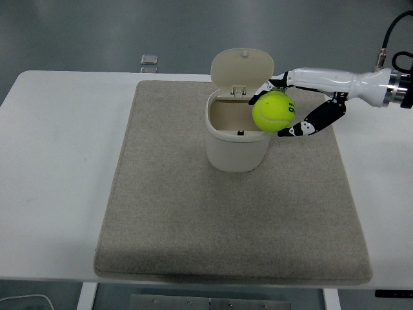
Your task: Pick up the tennis ball and place it in the box.
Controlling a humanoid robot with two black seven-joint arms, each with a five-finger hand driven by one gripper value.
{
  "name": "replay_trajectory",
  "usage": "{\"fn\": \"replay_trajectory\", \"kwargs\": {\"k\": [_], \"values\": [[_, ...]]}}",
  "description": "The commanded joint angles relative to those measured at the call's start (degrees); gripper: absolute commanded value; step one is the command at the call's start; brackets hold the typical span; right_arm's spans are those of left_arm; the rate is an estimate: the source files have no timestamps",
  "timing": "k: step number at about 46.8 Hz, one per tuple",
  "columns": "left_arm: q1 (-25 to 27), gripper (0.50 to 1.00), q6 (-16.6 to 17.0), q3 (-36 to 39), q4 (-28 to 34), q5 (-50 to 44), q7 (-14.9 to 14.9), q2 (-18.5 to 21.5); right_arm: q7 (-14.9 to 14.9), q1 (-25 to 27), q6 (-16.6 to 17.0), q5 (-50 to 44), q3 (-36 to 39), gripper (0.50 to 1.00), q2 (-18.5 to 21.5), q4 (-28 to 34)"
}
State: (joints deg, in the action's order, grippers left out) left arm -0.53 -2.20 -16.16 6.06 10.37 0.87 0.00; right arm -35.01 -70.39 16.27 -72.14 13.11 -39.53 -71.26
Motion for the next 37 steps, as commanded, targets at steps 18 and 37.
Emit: {"fn": "replay_trajectory", "kwargs": {"k": [18,37], "values": [[0.0,0.992,0.0,0.1,0.0,0.0,0.0,0.0,4.7,0.0,-0.8,3.1,0.0,0.562,8.8,6.1],[0.0,0.992,0.0,0.0,0.0,0.0,0.0,0.0,4.8,0.4,-0.8,3.8,-0.9,0.764,8.8,6.4]]}}
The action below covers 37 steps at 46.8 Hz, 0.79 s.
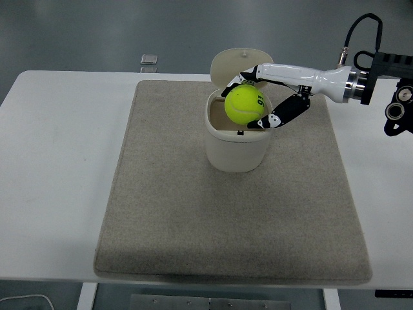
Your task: Pick up the tennis ball and place it in the box.
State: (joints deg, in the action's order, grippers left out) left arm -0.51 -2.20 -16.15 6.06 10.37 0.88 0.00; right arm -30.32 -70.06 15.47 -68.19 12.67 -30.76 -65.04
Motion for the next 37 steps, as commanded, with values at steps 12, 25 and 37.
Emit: {"fn": "replay_trajectory", "kwargs": {"k": [12,25,37], "values": [[0.0,0.992,0.0,0.0,0.0,0.0,0.0,0.0,0.1,0.2,0.0,0.0,-0.4,0.823,-0.2,0.5],[0.0,0.992,0.0,0.0,0.0,0.0,0.0,0.0,0.1,0.7,0.0,-0.2,-0.5,0.85,0.0,0.6],[0.0,0.992,0.0,0.0,0.0,0.0,0.0,0.0,0.1,0.7,0.1,-0.1,-0.5,0.86,-0.1,0.6]]}}
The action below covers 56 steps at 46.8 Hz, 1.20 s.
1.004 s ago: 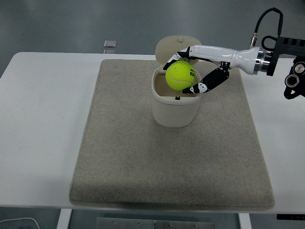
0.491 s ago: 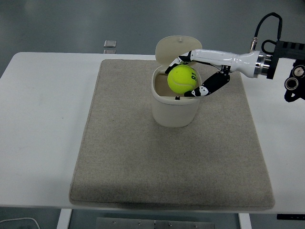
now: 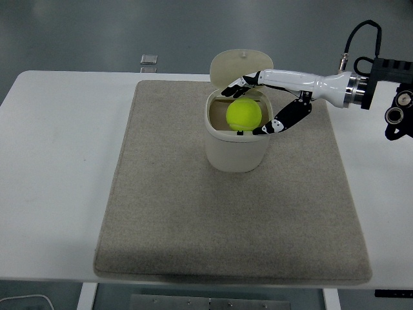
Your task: Pick up the tennis ball and place it in the box.
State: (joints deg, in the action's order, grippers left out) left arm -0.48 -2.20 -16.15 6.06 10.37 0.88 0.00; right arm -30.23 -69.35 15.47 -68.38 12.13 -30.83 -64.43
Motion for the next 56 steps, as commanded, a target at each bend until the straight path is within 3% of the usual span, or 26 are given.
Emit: {"fn": "replay_trajectory", "kwargs": {"k": [1,10,16,19,22,24,36,43,48,56], "values": [[-0.1,0.992,0.0,0.0,0.0,0.0,0.0,0.0,0.0,0.0,0.1,0.1,0.0,0.86,0.0,0.0],[-0.1,0.992,0.0,0.0,0.0,0.0,0.0,0.0,0.0,-0.1,1.8,1.2,0.7,0.86,-0.9,-0.4],[0.0,0.992,0.0,0.0,0.0,0.0,0.0,0.0,0.0,-0.3,9.0,5.4,1.0,0.86,-2.6,-0.7],[-0.1,0.992,0.0,0.0,0.0,0.0,0.0,0.0,0.0,-0.3,10.9,8.1,1.1,0.862,-3.9,-0.7],[-0.1,0.992,0.0,0.0,0.0,0.0,0.0,0.0,0.0,-0.2,11.0,11.2,1.1,0.868,-4.9,-0.7],[-0.1,0.992,0.0,0.0,0.0,0.0,0.0,0.0,0.0,0.0,11.1,13.3,1.1,0.911,-5.9,-0.6],[-0.1,0.992,0.0,0.0,0.0,0.0,0.0,0.0,-0.1,3.7,11.8,21.3,1.0,0.911,-10.5,2.0],[-0.1,0.992,0.0,0.0,0.0,0.0,0.0,0.0,0.7,6.2,11.8,28.5,1.0,0.911,-9.7,6.9],[0.0,0.992,0.0,0.0,0.0,0.0,0.0,0.0,3.2,7.4,11.6,34.0,1.0,0.909,-8.8,10.3],[-0.1,0.992,0.0,0.0,0.0,0.0,0.0,0.0,8.0,7.9,11.2,45.8,1.1,0.909,-4.2,16.9]]}}
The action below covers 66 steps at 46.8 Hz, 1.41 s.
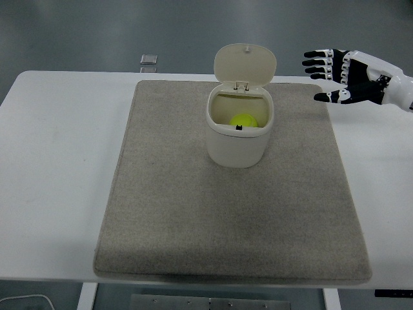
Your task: Pick up the tennis ball and place it in the box.
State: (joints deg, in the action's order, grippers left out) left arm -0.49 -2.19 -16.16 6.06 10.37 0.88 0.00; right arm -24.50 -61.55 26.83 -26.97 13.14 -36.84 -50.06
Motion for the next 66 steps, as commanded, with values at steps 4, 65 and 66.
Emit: {"fn": "replay_trajectory", "kwargs": {"k": [4,65,66], "values": [[0.0,0.992,0.0,0.0,0.0,0.0,0.0,0.0,5.2,0.4,-0.2,8.5,0.0,0.909,3.8,4.9],[0.0,0.992,0.0,0.1,0.0,0.0,0.0,0.0,21.2,5.9,-4.4,43.1,6.6,0.913,12.4,12.1],[0.0,0.992,0.0,0.1,0.0,0.0,0.0,0.0,21.2,5.9,-4.4,43.1,6.6,0.913,12.3,12.1]]}}
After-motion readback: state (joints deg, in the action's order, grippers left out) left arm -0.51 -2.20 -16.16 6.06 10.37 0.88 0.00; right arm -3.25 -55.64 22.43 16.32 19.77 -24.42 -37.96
